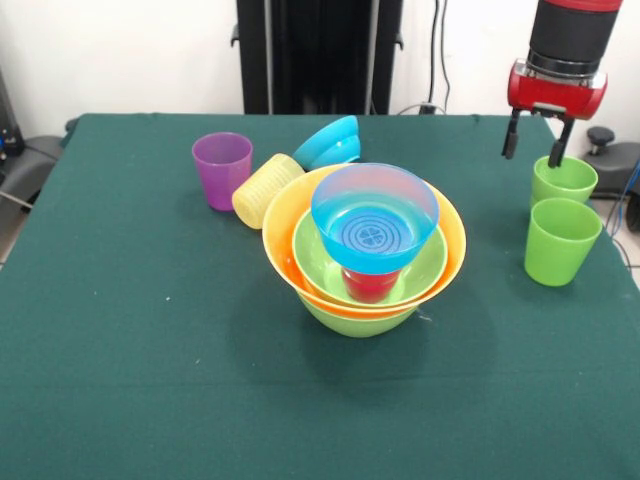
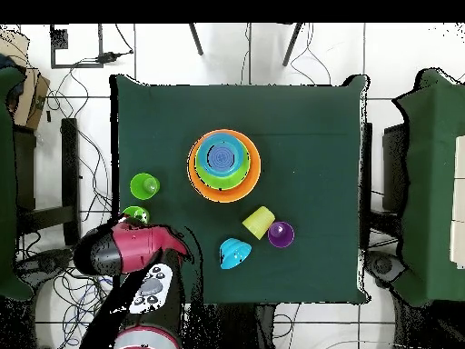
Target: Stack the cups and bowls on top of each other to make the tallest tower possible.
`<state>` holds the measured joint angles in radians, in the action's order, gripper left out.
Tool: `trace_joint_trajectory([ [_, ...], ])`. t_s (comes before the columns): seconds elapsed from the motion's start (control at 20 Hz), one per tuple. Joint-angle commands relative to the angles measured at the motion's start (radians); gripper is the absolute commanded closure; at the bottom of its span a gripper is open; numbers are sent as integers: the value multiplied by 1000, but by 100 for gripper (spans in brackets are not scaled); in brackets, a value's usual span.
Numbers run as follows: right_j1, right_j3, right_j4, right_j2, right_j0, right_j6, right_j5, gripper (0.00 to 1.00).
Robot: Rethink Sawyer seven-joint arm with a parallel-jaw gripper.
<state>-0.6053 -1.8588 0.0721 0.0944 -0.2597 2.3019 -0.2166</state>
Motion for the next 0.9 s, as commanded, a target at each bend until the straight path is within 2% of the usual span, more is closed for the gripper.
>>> trace_joint_trajectory([
  [0.05, 18, 4, 45, -65, -16, 158, 25, 0],
  [0.35, 14, -24, 41, -76, -11, 154, 54, 0],
  [0.55, 40, -17, 31, -86, 7, 144, 82, 0],
  [0.9, 67, -11, 39, -85, -6, 156, 112, 0],
])
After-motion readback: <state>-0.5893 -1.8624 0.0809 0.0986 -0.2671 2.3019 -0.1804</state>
